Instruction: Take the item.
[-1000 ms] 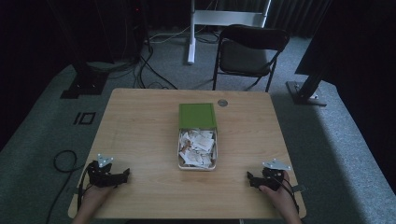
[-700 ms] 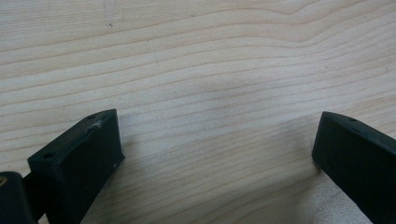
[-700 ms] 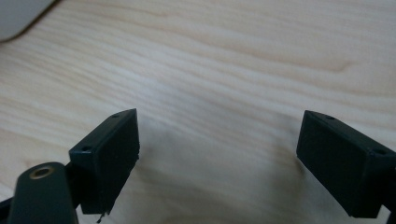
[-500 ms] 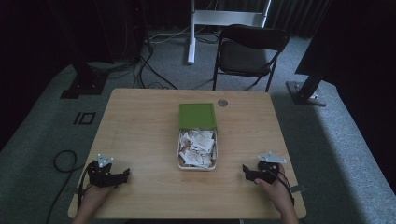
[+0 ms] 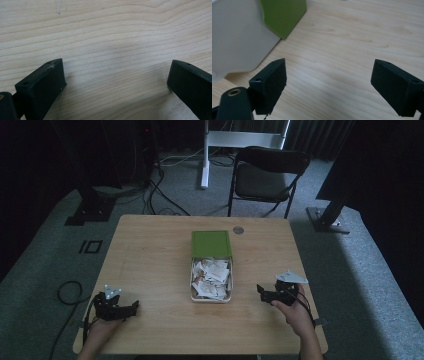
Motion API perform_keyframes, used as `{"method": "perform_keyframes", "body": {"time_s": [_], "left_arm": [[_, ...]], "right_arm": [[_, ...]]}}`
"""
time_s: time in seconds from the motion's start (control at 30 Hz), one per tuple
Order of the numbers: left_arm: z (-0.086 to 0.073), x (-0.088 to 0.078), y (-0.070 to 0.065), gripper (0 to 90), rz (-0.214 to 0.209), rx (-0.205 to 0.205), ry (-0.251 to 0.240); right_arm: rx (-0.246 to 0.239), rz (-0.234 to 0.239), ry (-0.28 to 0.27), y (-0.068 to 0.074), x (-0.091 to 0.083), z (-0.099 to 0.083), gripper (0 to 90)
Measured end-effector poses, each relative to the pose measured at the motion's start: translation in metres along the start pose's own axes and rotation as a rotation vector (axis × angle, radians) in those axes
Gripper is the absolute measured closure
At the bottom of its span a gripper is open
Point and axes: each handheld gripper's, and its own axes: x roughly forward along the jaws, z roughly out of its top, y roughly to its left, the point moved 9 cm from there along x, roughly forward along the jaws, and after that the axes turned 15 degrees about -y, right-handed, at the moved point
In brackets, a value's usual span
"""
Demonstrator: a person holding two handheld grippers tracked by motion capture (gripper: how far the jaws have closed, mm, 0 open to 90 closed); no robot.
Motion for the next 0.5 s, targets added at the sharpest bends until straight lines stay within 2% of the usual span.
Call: {"method": "perform_keyframes", "body": {"time_s": [0.2, 0.5], "left_arm": [[0.000, 0.000, 0.000, 2.3, 0.000, -0.001, 0.000], [0.000, 0.000, 0.000, 2.3, 0.000, -0.001, 0.001]], "right_arm": [[-0.024, 0.027, -0.022, 0.009, 0.002, 0.018, 13.3], [-0.040, 0.120, -0.074, 0.038, 0.005, 0.052, 13.3]]}}
